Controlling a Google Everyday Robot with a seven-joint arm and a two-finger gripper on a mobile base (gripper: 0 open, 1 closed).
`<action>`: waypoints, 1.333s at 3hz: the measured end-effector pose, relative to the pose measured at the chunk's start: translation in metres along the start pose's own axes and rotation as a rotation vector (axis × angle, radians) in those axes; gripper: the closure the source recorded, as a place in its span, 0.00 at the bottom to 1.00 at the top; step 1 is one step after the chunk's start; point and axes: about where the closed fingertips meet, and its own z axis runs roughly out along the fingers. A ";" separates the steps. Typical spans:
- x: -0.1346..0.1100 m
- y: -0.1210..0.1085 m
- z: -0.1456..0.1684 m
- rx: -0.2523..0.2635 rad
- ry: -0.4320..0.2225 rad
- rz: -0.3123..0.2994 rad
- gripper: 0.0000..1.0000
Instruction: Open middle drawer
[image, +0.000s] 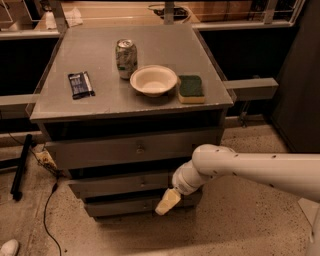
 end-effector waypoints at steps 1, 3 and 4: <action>-0.006 -0.009 0.020 0.000 -0.026 0.012 0.00; -0.016 -0.028 0.039 0.016 -0.055 -0.005 0.00; -0.022 -0.042 0.044 0.028 -0.056 -0.012 0.00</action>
Offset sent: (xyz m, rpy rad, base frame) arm 0.0411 0.0215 -0.0340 0.0543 -0.0433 -0.0167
